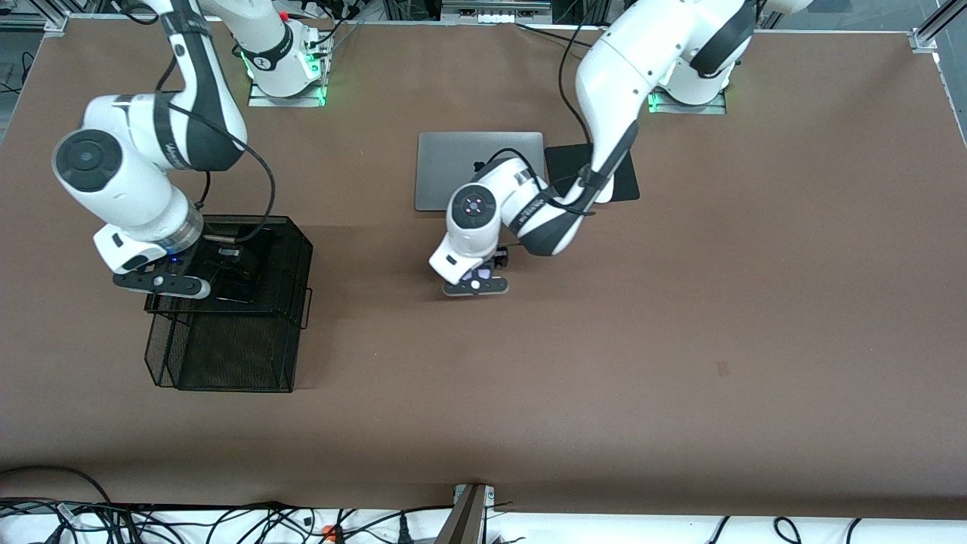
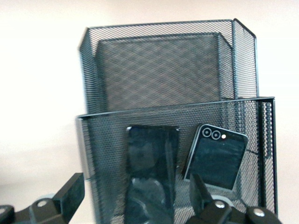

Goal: Place phones with both arms
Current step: 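Set the Huawei mid-table with the left gripper while the right gripper approaches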

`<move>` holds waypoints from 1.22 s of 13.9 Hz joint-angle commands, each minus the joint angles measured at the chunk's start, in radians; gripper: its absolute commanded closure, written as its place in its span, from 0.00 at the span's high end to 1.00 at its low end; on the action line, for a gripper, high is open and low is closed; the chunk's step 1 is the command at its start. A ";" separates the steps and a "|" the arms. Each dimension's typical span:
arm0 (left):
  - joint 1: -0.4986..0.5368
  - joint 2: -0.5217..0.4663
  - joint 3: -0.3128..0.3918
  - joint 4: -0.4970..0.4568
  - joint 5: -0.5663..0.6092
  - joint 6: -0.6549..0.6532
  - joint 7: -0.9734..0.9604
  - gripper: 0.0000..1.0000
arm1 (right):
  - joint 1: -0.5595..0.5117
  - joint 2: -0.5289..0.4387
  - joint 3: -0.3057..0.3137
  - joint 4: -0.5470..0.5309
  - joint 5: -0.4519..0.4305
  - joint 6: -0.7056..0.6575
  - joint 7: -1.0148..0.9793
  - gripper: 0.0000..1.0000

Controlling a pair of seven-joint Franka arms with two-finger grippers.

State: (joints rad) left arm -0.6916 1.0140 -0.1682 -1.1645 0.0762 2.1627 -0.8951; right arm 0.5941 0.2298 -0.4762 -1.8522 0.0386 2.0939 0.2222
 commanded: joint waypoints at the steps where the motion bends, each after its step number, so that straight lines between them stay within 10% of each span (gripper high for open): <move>1: -0.037 0.035 0.053 0.065 -0.009 -0.007 -0.001 0.00 | -0.007 0.089 -0.004 0.172 0.073 -0.128 -0.030 0.99; 8: -0.037 0.072 0.090 0.115 -0.007 0.029 -0.034 0.00 | -0.022 0.129 -0.002 0.275 0.113 -0.233 -0.032 0.99; 9: -0.037 0.077 0.090 0.115 -0.007 0.037 -0.039 0.08 | -0.022 0.129 -0.002 0.275 0.113 -0.233 -0.032 0.99; 10: -0.037 0.081 0.091 0.115 -0.007 0.039 -0.041 0.73 | -0.022 0.129 -0.002 0.275 0.113 -0.233 -0.032 0.99; 11: -0.039 0.081 0.099 0.115 -0.006 0.043 -0.042 1.00 | -0.022 0.129 -0.001 0.275 0.113 -0.233 -0.032 0.99; 17: 0.032 0.006 0.107 0.189 -0.018 -0.131 -0.050 1.00 | -0.020 0.128 0.001 0.277 0.113 -0.233 -0.032 0.99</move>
State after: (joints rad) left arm -0.7070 1.0649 -0.0596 -1.0180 0.0762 2.1361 -0.9544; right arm 0.5814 0.3486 -0.4770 -1.6047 0.1262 1.8893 0.2135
